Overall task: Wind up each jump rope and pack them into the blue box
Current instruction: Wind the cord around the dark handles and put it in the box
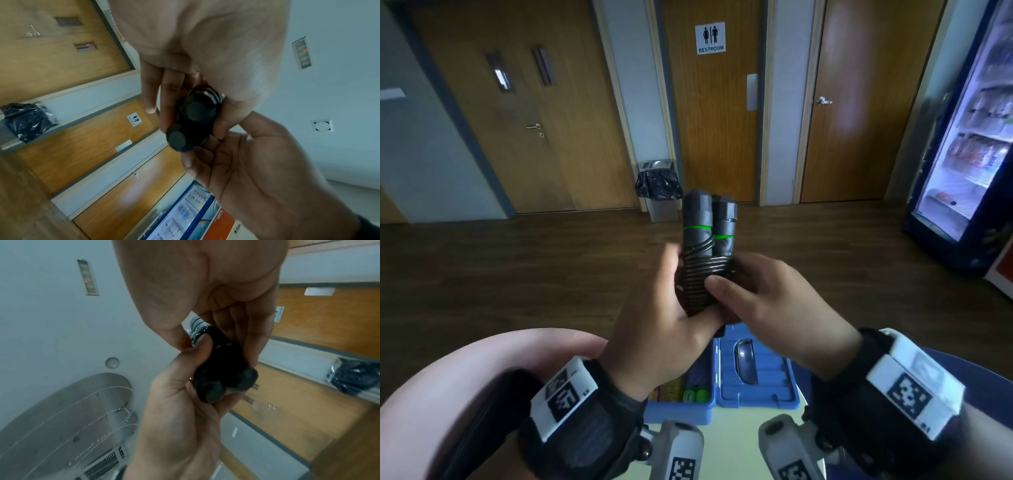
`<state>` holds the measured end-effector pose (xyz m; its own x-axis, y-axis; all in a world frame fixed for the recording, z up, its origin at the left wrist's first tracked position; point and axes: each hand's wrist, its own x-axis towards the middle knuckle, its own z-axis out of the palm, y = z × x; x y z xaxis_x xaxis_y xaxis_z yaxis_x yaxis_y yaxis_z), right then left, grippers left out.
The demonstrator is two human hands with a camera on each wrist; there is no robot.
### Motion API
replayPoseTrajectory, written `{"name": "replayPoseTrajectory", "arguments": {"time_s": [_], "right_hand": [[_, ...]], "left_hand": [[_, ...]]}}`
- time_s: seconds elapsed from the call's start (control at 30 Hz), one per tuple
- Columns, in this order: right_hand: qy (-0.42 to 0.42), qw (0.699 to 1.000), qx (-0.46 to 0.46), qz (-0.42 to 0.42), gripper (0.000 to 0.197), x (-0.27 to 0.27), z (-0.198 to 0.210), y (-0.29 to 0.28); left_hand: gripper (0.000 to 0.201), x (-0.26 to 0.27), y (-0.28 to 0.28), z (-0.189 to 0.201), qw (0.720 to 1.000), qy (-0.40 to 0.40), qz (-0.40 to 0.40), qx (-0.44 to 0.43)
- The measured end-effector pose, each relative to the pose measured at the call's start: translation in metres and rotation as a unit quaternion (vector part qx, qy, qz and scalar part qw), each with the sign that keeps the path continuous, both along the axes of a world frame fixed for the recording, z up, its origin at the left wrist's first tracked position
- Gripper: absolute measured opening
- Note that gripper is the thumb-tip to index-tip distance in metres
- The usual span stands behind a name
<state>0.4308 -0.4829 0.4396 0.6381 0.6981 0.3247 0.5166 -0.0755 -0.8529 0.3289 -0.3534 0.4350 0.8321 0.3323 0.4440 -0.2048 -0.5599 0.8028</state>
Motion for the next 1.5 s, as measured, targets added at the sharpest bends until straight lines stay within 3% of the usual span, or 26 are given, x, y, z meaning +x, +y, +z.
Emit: {"name": "replayPoseTrajectory", "arguments": {"time_s": [0.13, 0.33, 0.5, 0.77, 0.93, 1.1, 1.33, 1.5], "right_hand": [[-0.008, 0.999, 0.018, -0.027, 0.021, -0.004, -0.008, 0.006], [0.211, 0.968, 0.137, 0.016, 0.026, -0.010, -0.023, 0.021], [0.280, 0.941, 0.186, 0.046, 0.014, -0.010, -0.017, 0.022], [0.320, 0.922, 0.196, 0.093, 0.054, -0.010, -0.005, 0.014], [0.376, 0.899, 0.175, 0.139, 0.042, -0.008, -0.008, 0.003], [0.362, 0.906, 0.181, 0.125, 0.038, -0.017, -0.005, 0.003], [0.345, 0.916, 0.182, 0.090, 0.021, -0.027, 0.003, 0.003], [0.383, 0.897, 0.197, 0.100, 0.021, -0.032, 0.003, 0.005]], "left_hand": [[0.038, 0.000, -0.005, 0.000, 0.996, -0.016, 0.069, 0.058], [0.036, -0.002, -0.008, -0.003, 0.995, -0.017, 0.079, 0.056], [0.044, 0.002, 0.000, -0.004, 0.999, -0.006, 0.035, 0.019], [0.050, 0.003, 0.010, -0.004, 0.997, -0.018, -0.039, -0.071], [0.058, -0.001, 0.013, -0.003, 0.994, 0.007, -0.090, -0.057], [0.068, -0.002, 0.012, -0.003, 0.991, 0.032, -0.117, -0.052], [0.057, -0.001, 0.005, -0.003, 0.993, -0.017, -0.103, -0.064], [0.041, -0.006, -0.009, -0.009, 0.996, -0.077, -0.046, -0.016]]}}
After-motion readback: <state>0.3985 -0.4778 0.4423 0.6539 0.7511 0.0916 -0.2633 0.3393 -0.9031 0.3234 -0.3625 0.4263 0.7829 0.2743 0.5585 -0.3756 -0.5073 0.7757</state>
